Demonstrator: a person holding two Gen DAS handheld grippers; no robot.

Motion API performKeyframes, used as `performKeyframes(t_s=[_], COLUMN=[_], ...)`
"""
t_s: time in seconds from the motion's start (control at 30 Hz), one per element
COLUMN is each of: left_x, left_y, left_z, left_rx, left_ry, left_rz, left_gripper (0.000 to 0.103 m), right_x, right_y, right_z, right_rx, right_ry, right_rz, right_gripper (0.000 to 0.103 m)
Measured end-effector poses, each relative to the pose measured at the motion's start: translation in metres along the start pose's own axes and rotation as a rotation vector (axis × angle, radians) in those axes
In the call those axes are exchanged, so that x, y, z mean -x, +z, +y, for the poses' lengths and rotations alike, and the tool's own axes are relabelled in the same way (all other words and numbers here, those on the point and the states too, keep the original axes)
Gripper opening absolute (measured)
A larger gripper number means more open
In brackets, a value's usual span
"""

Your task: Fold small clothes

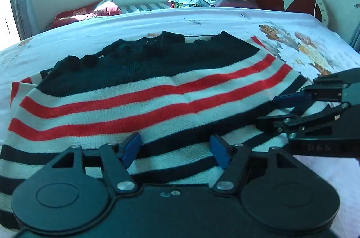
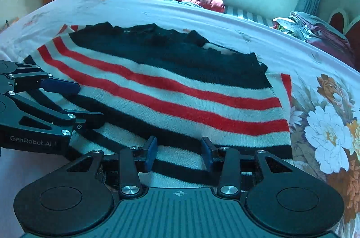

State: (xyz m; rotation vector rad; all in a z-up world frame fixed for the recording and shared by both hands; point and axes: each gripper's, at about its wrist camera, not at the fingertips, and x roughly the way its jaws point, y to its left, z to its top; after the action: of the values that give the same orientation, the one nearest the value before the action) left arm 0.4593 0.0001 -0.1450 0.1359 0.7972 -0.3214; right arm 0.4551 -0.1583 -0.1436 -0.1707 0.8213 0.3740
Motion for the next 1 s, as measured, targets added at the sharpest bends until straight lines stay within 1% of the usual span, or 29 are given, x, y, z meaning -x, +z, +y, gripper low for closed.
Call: performKeyframes(t_s=[0.07,0.13,0.17,0.23,0.37,0.47,0.53,0.6,0.63,0.67,0.7,0.73,0.77,0.8,0.87,0.9,1.0], left_x=[0.006,0.011,0.013,0.018,0.022,0.029,0.038,0.048,0.053,0.058,0.063,0.066,0.070,0.071,0.069,0.067,0.065], left_y=[-0.003,-0.002,-0.002,-0.003,-0.011,-0.017,-0.024,-0.034,-0.041,-0.050,-0.059,-0.066,-0.070,-0.069,-0.063,-0.059,-0.057], left_z=[0.001,0.002,0.002,0.005,0.011,0.019,0.031,0.051,0.063,0.077,0.093,0.103,0.111,0.112,0.108,0.105,0.102], left_rx=[0.005,0.036,0.048,0.074,0.076,0.076,0.078,0.104,0.128,0.162,0.211,0.256,0.293,0.305,0.290,0.279,0.265], left_ry=[0.001,0.002,0.002,0.006,0.029,0.057,0.090,0.136,0.156,0.177,0.174,0.147,0.124,0.119,0.141,0.153,0.168], left_rz=[-0.004,-0.012,-0.016,-0.024,-0.018,-0.016,-0.018,-0.018,-0.017,-0.014,-0.013,-0.027,-0.045,-0.045,-0.025,-0.014,-0.008], left_gripper=[0.066,0.065,0.063,0.062,0.062,0.062,0.062,0.062,0.062,0.063,0.063,0.063,0.063,0.063,0.062,0.062,0.063], right_x=[0.007,0.013,0.018,0.024,0.012,0.006,0.013,0.025,0.031,0.036,0.040,0.043,0.044,0.045,0.046,0.050,0.069], right_y=[-0.011,-0.013,-0.011,-0.006,-0.003,-0.011,-0.018,-0.031,-0.041,-0.053,-0.060,-0.064,-0.066,-0.067,-0.066,-0.065,-0.058], right_z=[0.003,0.006,0.007,0.009,0.035,0.041,0.029,0.009,-0.004,-0.021,-0.032,-0.039,-0.037,-0.035,-0.038,-0.041,-0.045], right_rx=[0.023,0.041,0.027,-0.017,0.021,0.037,0.019,0.019,0.008,-0.029,-0.072,-0.094,-0.067,-0.042,-0.058,-0.081,-0.125], right_ry=[-0.012,-0.025,-0.013,0.046,0.080,0.053,0.017,-0.099,-0.130,-0.120,-0.089,-0.075,-0.089,-0.094,-0.088,-0.083,-0.102], right_rz=[0.002,-0.008,-0.026,-0.066,-0.028,-0.005,0.005,0.010,0.018,0.029,0.034,0.058,0.071,0.075,0.072,0.058,-0.057], right_gripper=[0.041,0.041,0.041,0.041,0.041,0.041,0.041,0.041,0.041,0.041,0.041,0.041,0.041,0.041,0.041,0.041,0.041])
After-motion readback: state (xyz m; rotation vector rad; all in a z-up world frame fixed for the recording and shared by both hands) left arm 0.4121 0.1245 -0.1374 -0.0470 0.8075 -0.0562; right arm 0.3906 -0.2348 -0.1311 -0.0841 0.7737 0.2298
